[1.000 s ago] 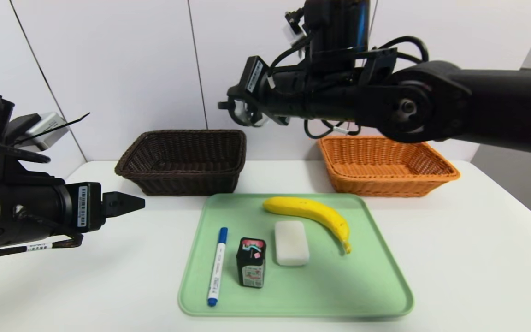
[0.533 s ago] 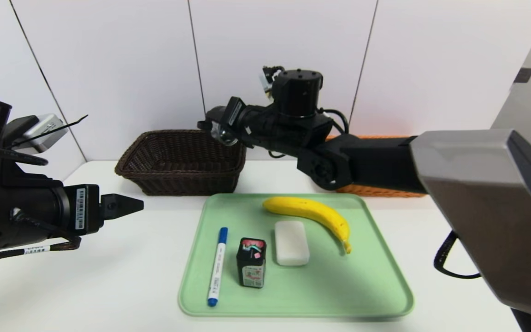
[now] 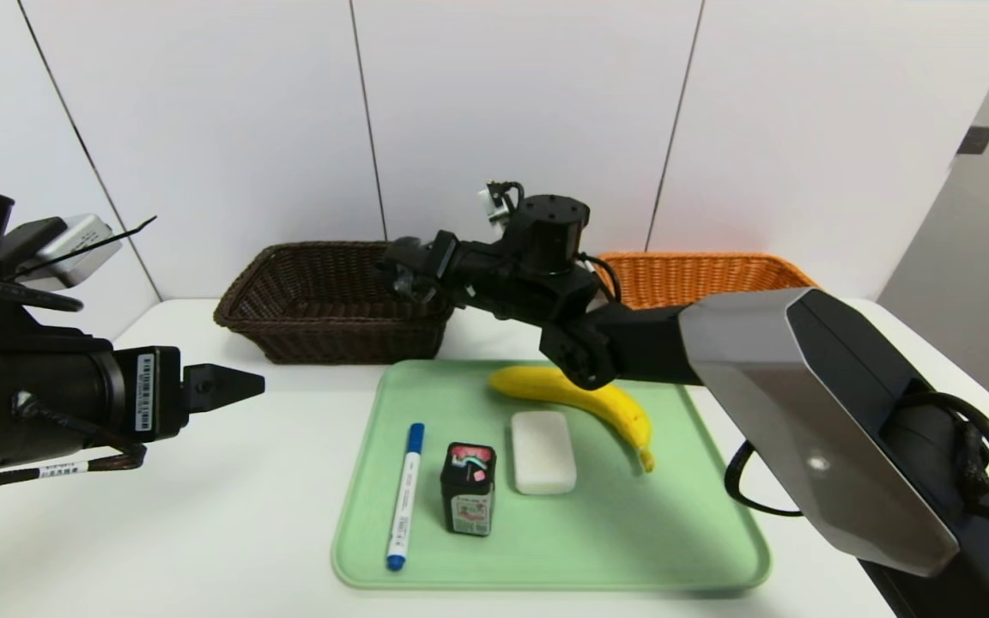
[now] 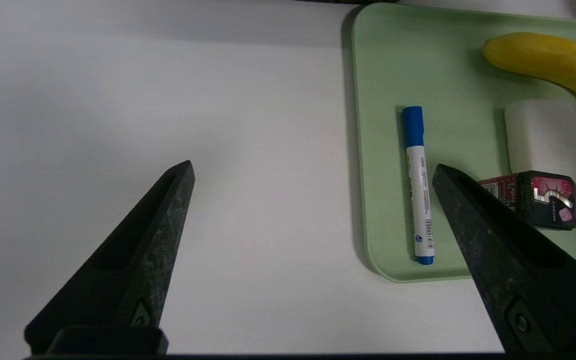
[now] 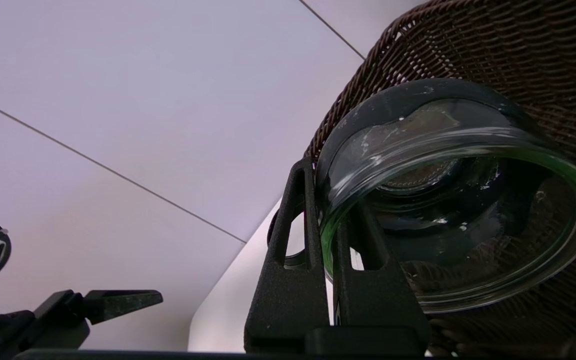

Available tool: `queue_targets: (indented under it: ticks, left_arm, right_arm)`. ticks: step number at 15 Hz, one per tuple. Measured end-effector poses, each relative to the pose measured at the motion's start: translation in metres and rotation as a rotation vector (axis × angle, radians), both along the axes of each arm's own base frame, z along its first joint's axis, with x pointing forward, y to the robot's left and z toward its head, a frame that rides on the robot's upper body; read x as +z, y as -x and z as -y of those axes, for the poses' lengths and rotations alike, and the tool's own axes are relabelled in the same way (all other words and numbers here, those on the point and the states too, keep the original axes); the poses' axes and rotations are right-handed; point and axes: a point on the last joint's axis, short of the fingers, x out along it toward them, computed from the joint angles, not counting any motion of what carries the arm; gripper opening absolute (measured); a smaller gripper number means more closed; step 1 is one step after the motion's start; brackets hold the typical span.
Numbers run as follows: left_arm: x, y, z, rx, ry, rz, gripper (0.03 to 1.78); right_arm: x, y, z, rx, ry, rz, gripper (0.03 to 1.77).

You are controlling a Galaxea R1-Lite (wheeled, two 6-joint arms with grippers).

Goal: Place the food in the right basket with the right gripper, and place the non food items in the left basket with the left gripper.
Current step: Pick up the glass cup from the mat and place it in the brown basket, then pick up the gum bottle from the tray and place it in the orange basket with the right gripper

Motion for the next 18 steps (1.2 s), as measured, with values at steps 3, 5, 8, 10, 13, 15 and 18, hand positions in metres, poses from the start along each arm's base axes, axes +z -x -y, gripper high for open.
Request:
queue_targets:
  ticks: [3,5,8,10,13,15,18]
  left_arm:
    - [0.000,0.000,0.000,-0.001,0.000,0.000,1.69]
    - [-0.001,0.001,0.000,-0.002,-0.001,-0.001,1.69]
    - [-0.001,0.001,0.000,-0.003,-0.001,-0.002,1.69]
    - [-0.002,0.002,0.000,-0.005,-0.001,-0.006,1.69]
    - [-0.004,0.003,-0.001,-0.006,-0.003,-0.009,1.69]
    - [-0.004,0.003,-0.001,-0.006,-0.002,-0.007,1.69]
    - [-0.002,0.005,-0.001,-0.007,0.002,0.006,1.69]
  right_arm:
    - [-0.010,-0.003,-0.001,0.026,0.000,0.010,0.11]
    - [-0.013,-0.004,-0.002,0.049,0.002,0.013,0.11]
    - [-0.016,-0.004,-0.003,0.059,0.006,0.011,0.16]
    - [-0.017,-0.005,-0.003,0.057,0.006,0.015,0.51]
    - [-0.018,-0.006,-0.002,0.053,-0.002,0.027,0.90]
    - [-0.015,-0.005,-0.001,0.054,-0.004,0.031,1.08]
    - [0.010,0.005,-0.001,0.059,-0.020,0.060,1.28]
